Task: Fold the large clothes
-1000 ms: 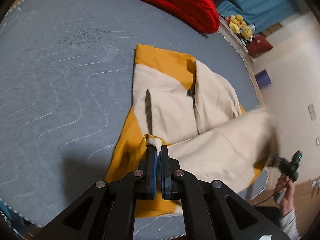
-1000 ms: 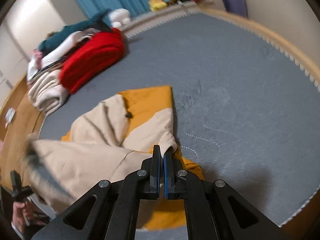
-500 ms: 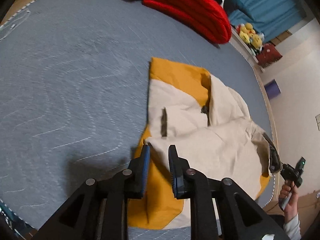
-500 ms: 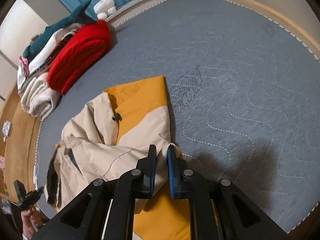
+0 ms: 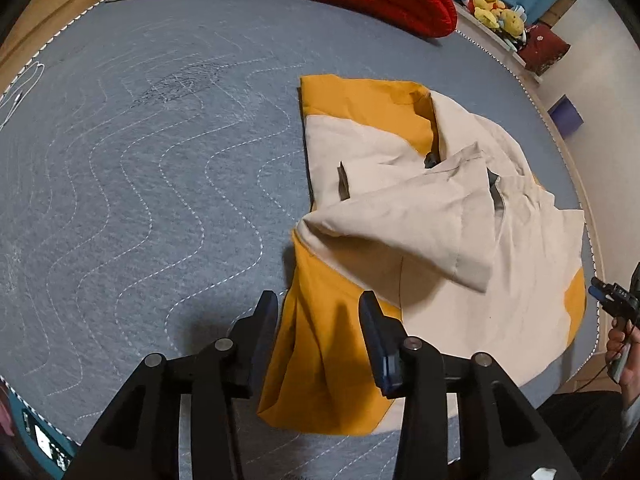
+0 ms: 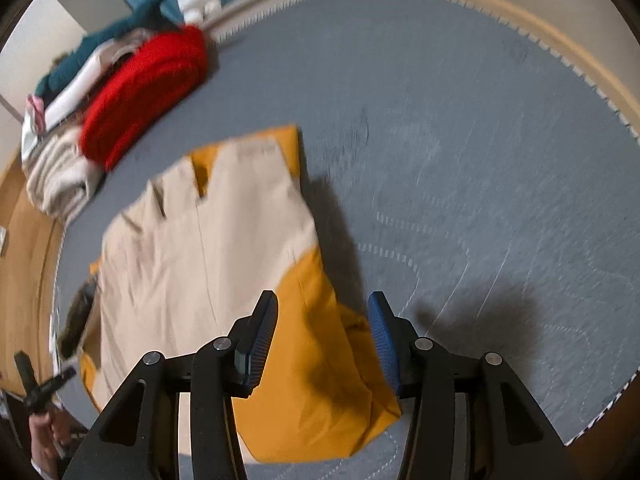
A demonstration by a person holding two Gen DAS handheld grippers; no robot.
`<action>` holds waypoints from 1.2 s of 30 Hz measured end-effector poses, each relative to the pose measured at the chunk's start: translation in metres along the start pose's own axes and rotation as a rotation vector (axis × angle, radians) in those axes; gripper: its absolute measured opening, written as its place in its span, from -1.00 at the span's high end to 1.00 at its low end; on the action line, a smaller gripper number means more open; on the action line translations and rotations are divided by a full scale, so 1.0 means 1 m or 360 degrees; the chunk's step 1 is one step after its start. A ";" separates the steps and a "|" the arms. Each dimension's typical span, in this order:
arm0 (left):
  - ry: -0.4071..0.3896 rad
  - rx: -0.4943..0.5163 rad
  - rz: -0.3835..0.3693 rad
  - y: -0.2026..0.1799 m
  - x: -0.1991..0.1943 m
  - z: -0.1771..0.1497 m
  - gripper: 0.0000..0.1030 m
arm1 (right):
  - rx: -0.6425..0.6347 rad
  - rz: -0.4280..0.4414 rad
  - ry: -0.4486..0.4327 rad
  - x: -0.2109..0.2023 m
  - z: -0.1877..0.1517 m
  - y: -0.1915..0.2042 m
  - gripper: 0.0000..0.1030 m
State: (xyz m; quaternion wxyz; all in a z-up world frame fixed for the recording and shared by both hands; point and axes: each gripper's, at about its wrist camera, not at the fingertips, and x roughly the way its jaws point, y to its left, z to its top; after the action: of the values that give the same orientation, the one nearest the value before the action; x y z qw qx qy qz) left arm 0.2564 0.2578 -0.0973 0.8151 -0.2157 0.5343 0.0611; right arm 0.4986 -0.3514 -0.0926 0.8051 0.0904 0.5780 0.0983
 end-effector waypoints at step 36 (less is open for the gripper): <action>-0.0574 -0.0033 0.0062 -0.019 0.004 0.109 1.00 | -0.0211 0.0086 -0.0567 -0.011 0.051 0.065 0.92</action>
State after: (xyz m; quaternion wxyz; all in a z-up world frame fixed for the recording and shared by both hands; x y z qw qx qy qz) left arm 0.3563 0.2851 -0.0588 0.8940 -0.1991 0.3830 0.1200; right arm 0.5402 -0.2933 -0.0494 0.8959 0.0686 0.4160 0.1400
